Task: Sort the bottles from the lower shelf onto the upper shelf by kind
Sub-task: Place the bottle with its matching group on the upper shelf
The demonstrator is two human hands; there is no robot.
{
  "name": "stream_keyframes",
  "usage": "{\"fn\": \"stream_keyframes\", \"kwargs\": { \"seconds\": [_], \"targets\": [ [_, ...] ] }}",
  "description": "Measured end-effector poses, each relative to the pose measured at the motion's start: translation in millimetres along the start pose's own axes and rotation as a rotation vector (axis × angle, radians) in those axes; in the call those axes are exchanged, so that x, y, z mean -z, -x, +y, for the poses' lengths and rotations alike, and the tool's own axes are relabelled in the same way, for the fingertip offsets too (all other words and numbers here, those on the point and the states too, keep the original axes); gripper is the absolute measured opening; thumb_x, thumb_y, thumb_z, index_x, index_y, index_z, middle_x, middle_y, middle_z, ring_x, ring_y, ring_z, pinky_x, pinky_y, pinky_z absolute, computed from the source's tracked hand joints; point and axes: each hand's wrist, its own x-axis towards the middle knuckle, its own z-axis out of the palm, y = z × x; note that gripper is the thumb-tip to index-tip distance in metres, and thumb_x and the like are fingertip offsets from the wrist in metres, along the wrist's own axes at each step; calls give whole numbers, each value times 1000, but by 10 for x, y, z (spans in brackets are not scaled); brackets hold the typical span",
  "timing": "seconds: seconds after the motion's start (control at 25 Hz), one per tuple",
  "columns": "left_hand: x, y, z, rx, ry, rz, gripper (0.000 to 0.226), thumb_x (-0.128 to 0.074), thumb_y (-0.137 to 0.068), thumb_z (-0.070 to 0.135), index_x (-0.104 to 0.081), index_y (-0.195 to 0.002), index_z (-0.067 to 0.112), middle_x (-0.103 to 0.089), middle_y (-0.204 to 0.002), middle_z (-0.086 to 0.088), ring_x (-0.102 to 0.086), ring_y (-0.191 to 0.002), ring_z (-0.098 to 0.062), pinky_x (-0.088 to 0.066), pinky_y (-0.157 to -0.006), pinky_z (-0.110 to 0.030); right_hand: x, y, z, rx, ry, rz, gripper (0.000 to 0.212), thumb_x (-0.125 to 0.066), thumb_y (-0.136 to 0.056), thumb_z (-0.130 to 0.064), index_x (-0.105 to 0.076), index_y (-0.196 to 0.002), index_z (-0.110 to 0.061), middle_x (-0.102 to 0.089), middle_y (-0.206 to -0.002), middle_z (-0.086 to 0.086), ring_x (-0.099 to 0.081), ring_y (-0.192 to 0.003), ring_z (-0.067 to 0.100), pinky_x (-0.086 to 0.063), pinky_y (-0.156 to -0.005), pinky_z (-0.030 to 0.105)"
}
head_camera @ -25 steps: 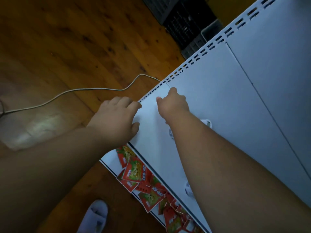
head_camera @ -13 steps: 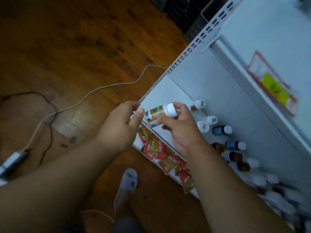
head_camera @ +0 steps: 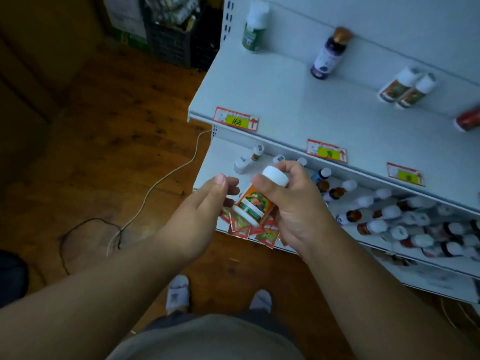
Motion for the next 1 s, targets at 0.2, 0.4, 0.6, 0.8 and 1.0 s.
{"fn": "stream_keyframes", "kwargs": {
  "seconds": [0.2,0.4,0.6,0.8,1.0],
  "targets": [
    [-1060,-125,597,-202,-122,-175,62,-33,-84,75,-53,-128,35,-63,-118,16,-57,-112,1,-47,-87,-16,1111,324,-314,272,-95,180,33,-82,-67,-41,-61,-90,-29,-71,-97,15,-69,-83,29,-59,-76,49],
    [-2164,-357,1012,-341,-239,-234,62,-23,-85,76,-52,-127,41,-59,-120,23,-52,-117,3,-41,-95,-21,2252,507,-620,375,223,321,14,-64,-92,-40,-56,-102,-34,-64,-91,-5,-65,-73,8,-53,-58,26],
    [-2541,-870,1277,-359,-378,-212,71,-22,-82,79,-49,-132,37,-57,-120,17,-54,-108,-3,-45,-92,-31,2787,161,-976,435,361,450,32,-70,-85,-42,-51,-108,-29,-61,-98,-12,-61,-81,-3,-52,-75,21],
    [-2489,-1747,1462,-407,-639,-153,61,-41,-89,67,-45,-137,30,-52,-135,10,-50,-118,-7,-44,-100,-33,2948,-611,-1250,467,416,517,43,-79,-80,-35,-49,-111,-27,-59,-103,-16,-60,-91,0,-48,-81,21],
    [-2444,-2656,1419,-398,-1141,-102,77,-44,-87,70,-32,-148,24,-34,-154,-2,-33,-140,-25,-31,-113,-43,2970,-1352,-1396,414,679,485,47,-79,-82,-27,-48,-117,-25,-56,-113,-9,-58,-102,15,-50,-86,27]
  ]
}}
